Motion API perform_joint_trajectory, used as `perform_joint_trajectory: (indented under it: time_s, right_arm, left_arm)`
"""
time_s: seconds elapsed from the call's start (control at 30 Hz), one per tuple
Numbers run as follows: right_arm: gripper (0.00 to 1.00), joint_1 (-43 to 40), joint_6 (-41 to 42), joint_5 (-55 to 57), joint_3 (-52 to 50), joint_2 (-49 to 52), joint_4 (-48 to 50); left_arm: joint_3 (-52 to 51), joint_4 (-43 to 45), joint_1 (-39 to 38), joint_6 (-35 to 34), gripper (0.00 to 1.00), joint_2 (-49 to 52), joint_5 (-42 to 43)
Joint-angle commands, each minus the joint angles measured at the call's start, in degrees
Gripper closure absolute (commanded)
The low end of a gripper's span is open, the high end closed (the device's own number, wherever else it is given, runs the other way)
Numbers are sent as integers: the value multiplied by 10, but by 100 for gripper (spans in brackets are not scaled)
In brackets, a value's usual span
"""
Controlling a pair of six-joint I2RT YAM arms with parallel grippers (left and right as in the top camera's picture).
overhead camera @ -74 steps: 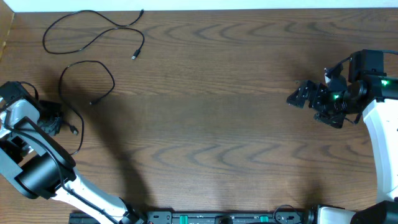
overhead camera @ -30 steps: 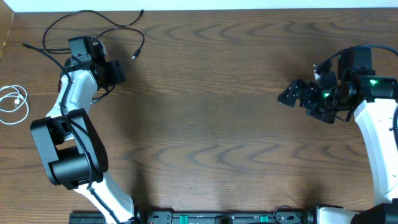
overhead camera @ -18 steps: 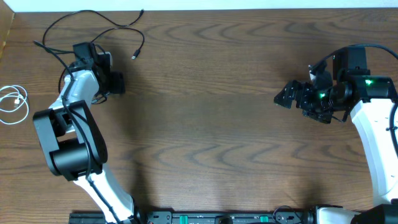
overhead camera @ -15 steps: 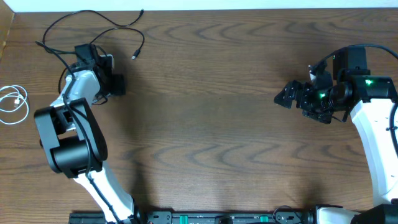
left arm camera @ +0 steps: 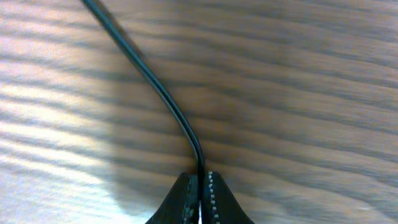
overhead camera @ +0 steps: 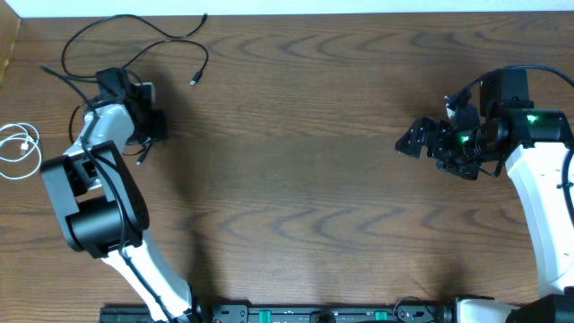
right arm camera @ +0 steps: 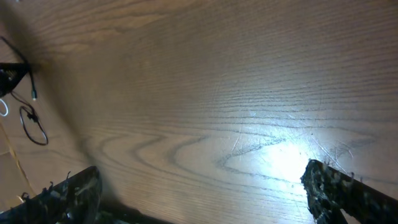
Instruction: Untangle cables
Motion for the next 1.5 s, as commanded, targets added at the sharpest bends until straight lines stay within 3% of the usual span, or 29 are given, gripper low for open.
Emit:
perform_joint_trajectory:
  time_s: [0.0, 0.4, 0.47, 0.57, 0.6, 0.63, 0.7, 0.8, 0.93, 1.03, 1.07, 1.17, 1.27, 1.47]
  right_arm:
    - [1, 4, 2, -3, 0, 0, -2]
    - [1, 4, 2, -3, 0, 0, -2]
    - [1, 4, 2, -3, 0, 0, -2]
    - [1, 4, 2, -3, 0, 0, -2]
    - [1, 4, 2, -3, 0, 0, -2]
    - [1, 4, 2, -3, 0, 0, -2]
    - [1, 4, 2, -3, 0, 0, -2]
    - [1, 4, 2, -4, 0, 0, 0]
    - [1, 4, 2, -4, 0, 0, 1]
    - [1, 10, 2, -4, 0, 0, 0]
    - [1, 12, 2, -4, 0, 0, 0]
    - [1, 18, 1, -3, 0, 0, -4]
    - [1, 23, -3, 1, 0, 0, -8]
    - [9, 29, -3, 31, 0, -15, -47]
  left_arm:
    - [-9, 0, 27, -34, 92, 21, -12]
    - [7, 26, 38, -115, 90, 19, -13]
    - [10, 26, 38, -115, 64, 15, -13]
    - [10, 27, 38, -120, 61, 0, -12]
    - [10, 29, 38, -124, 53, -7, -12]
    - [10, 33, 38, -126, 34, -21, -12]
    - [10, 34, 37, -132, 22, -40, -12]
    - [10, 31, 37, -198, 14, -89, -12]
    - [10, 14, 37, -320, 7, -172, 54]
    - [10, -8, 37, -381, 6, -249, 207]
    - [10, -15, 35, -383, 6, -277, 275]
    - [10, -31, 19, -382, 6, -322, 354]
    - [10, -89, -7, -374, 6, -360, 361]
    - [10, -242, -75, -268, 6, -454, 322]
